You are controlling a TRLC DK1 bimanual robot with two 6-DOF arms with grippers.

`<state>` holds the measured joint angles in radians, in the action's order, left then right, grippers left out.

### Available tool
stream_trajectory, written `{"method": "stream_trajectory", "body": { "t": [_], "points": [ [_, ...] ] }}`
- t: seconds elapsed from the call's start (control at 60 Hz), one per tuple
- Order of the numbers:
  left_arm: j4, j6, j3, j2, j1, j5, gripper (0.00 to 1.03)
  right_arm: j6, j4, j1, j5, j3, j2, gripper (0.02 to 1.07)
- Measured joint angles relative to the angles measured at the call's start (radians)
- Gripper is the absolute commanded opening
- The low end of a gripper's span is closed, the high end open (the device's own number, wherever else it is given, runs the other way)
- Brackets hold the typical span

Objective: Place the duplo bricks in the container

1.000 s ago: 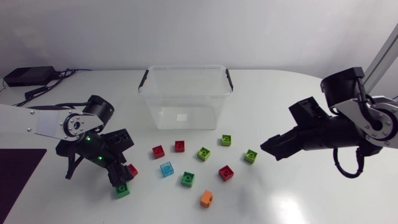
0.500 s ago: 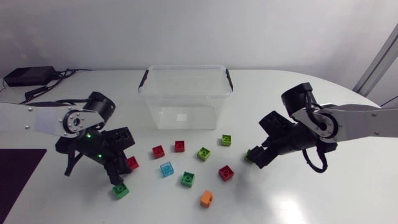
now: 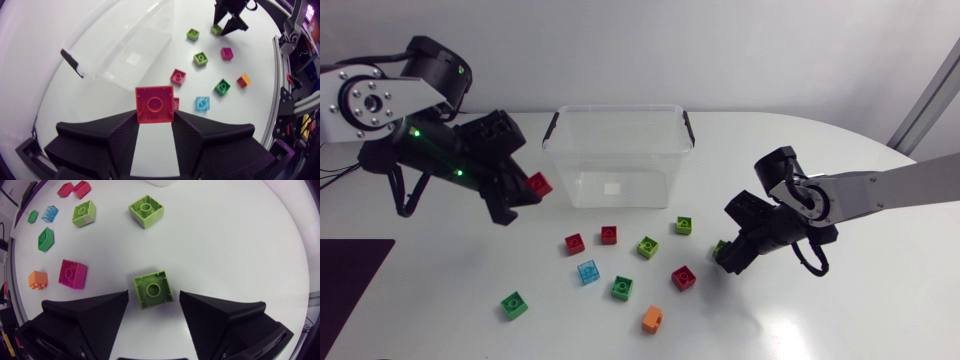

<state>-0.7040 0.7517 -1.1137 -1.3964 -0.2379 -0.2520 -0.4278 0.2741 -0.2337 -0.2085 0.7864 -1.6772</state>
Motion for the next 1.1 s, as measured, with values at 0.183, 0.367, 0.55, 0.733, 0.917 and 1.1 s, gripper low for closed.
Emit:
{"method": "stream_trajectory", "body": {
  "t": [0.183,0.367,0.55,0.733,0.917,1.1],
  "points": [
    [0.169,-0.134,-0.117,-0.069,-0.019,-0.045,0.31,-0.004,-0.005,0.001,0.0,-0.002,0.009,0.28],
    [0.33,-0.261,-0.232,-0.212,-0.04,-0.051,0.33,0.001,0.124,-0.002,0.003,0.002,0.176,0.28],
    [0.421,-0.328,-0.344,-0.385,-0.043,-0.027,0.9,0.03,0.266,-0.047,0.007,0.101,0.32,0.28],
    [0.475,-0.334,-0.311,-0.383,-0.03,0.019,0.98,0.078,0.307,-0.101,0.007,0.26,0.334,0.28],
    [0.408,-0.296,-0.169,-0.198,0.02,0.022,0.98,0.123,0.305,-0.119,0.007,0.436,0.247,0.28],
    [0.293,-0.19,0.008,0.003,0.063,0.022,0.98,0.161,0.301,-0.155,0.007,0.582,0.118,0.29]
  ]
}}
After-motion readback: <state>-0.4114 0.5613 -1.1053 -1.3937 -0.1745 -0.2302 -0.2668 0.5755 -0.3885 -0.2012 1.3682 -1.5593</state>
